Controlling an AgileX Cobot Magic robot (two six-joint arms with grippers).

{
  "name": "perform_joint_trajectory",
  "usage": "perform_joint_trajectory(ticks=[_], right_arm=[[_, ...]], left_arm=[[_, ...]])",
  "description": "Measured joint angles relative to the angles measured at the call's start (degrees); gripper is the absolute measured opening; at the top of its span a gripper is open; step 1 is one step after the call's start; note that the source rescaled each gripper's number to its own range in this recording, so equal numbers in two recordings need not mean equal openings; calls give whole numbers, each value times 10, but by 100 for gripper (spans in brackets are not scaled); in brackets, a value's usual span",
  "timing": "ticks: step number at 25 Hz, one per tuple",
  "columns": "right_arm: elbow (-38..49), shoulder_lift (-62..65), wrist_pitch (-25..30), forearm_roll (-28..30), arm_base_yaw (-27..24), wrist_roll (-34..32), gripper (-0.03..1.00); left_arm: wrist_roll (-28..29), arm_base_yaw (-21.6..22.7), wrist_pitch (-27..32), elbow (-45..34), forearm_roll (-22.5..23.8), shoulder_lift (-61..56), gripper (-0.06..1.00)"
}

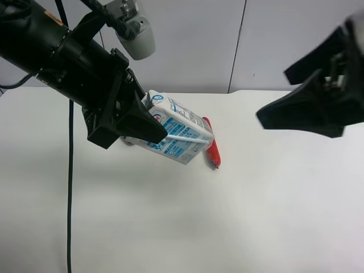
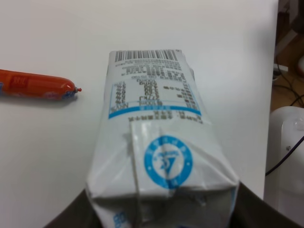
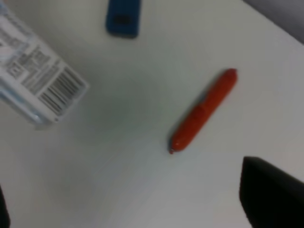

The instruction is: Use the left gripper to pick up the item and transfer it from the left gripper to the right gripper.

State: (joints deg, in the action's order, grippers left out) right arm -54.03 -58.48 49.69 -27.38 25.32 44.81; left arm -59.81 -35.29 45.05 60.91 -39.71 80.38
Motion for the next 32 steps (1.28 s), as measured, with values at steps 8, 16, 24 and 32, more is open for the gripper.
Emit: perform_joint_trajectory(ticks=[8,16,24,32], right_arm=[[-64,-135,-14,35,171,61,93],[-65,-143,-14,48,179,70,93],[-65,-143,-14,49,179,70,93],[-65,-159,4,42,179,71,91]], left_arm=[[-6,0,3,0,0,0,0],[-46,0,29,0,-1,0,0],[-183,0,57,0,-84,0,0],[-236,0,57,0,-152,0,0]])
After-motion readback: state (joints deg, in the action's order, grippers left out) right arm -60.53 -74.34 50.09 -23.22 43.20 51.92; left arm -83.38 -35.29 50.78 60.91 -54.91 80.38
